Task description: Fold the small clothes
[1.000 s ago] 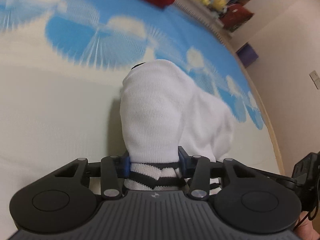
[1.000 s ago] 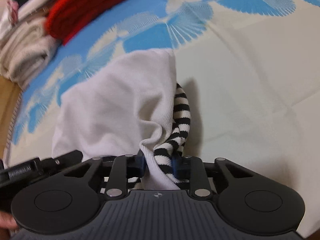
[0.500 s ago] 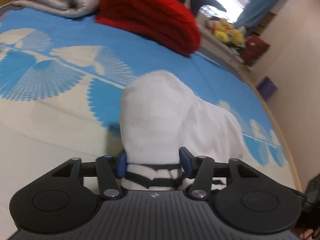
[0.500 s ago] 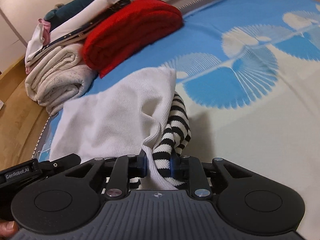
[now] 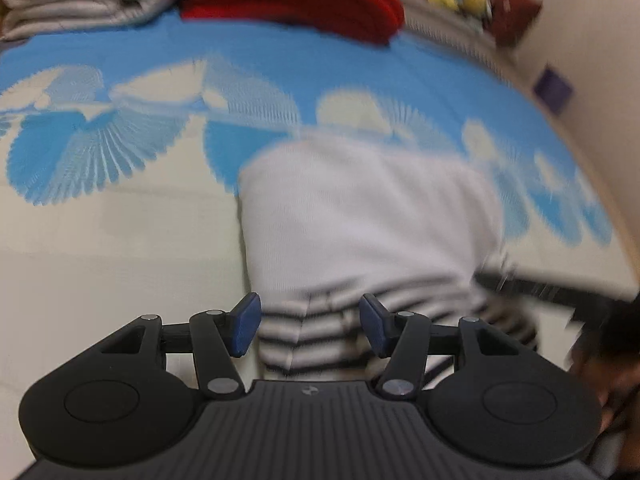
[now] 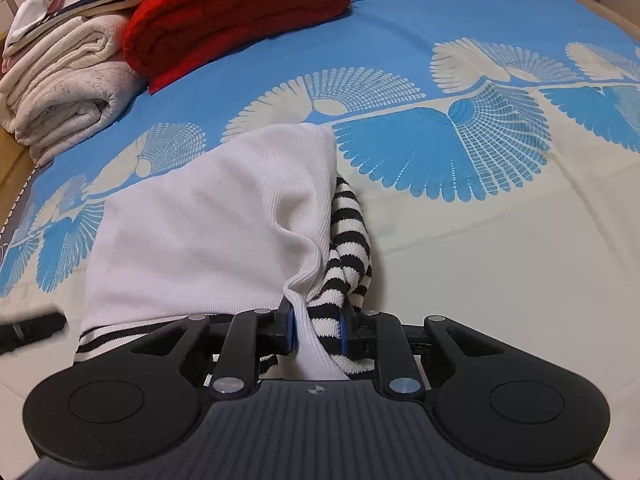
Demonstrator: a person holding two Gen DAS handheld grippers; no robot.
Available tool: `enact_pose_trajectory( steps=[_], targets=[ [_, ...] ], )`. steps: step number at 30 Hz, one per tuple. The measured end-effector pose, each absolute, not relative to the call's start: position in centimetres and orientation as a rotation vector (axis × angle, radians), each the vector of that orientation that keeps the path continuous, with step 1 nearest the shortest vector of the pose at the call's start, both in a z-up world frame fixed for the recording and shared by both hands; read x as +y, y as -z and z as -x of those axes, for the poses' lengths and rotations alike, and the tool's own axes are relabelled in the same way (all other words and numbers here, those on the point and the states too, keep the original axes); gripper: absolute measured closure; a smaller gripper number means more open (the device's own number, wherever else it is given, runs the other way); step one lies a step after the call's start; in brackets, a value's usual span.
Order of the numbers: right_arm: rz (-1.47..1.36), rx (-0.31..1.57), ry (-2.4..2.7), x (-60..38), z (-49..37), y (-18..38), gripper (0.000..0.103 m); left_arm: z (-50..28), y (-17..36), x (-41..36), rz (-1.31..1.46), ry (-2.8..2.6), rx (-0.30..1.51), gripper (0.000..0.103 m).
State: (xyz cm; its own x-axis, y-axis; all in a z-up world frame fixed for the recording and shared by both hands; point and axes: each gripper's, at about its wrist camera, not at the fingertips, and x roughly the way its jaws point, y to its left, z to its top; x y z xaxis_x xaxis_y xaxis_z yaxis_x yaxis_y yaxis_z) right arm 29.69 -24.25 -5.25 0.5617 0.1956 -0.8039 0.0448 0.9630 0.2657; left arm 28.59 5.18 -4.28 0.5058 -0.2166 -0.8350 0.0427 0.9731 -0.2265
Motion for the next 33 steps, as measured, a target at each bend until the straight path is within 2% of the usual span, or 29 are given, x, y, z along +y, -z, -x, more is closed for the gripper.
enact_pose_trajectory(
  steps=[1,3,4,11,19,25,26,27,29,30,31,33],
  targets=[
    [-0.267,0.976,-0.085,-24.2,-29.6,5.1,0.074,-28.6,5.3,5.2,0.18,0.156,1.051,0.043],
    [-0.26,0.978,-0.064,-24.4,-29.3,4.9,0.062,-28.2,6.2,5.8,0.211,0.131,1.061,0.041],
    [-0.264,0.976,-0.053,-24.6,-29.1,4.8,0.06,-27.9,6.0,6.2,0.234,0.129,1.056,0.042],
    [-0.28,0.966,-0.11,-25.3,-26.2,3.0,0.058,-25.4,3.7,6.2,0.167,0.205,1.027,0.042],
    [-0.252,1.035,-0.124,-25.4,-24.3,3.7,0.058,-24.3,6.5,10.0,0.467,0.189,1.12,0.04],
    [-0.267,1.024,-0.15,-26.0,-23.2,3.1,0.059,-23.5,5.4,9.7,0.504,0.218,1.108,0.041],
    [-0.242,1.044,-0.145,-26.0,-23.1,3.4,0.068,-23.4,5.9,9.4,0.499,0.223,1.127,0.04],
    [-0.223,1.059,-0.133,-26.1,-23.1,3.7,0.085,-23.3,6.4,9.0,0.485,0.222,1.14,0.04],
    [-0.235,1.082,-0.112,-26.6,-23.0,4.2,0.099,-23.3,7.0,8.7,0.464,0.214,1.141,0.041],
    [-0.25,1.077,-0.108,-27.0,-23.0,4.1,0.1,-23.2,7.1,8.7,0.458,0.219,1.132,0.047],
    [-0.255,1.062,-0.107,-27.2,-22.8,3.8,0.1,-23.2,6.9,8.7,0.452,0.23,1.121,0.059],
    [-0.254,1.031,-0.112,-27.5,-22.6,3.2,0.101,-23.0,6.4,8.5,0.382,0.208,1.093,0.068]
  ],
)
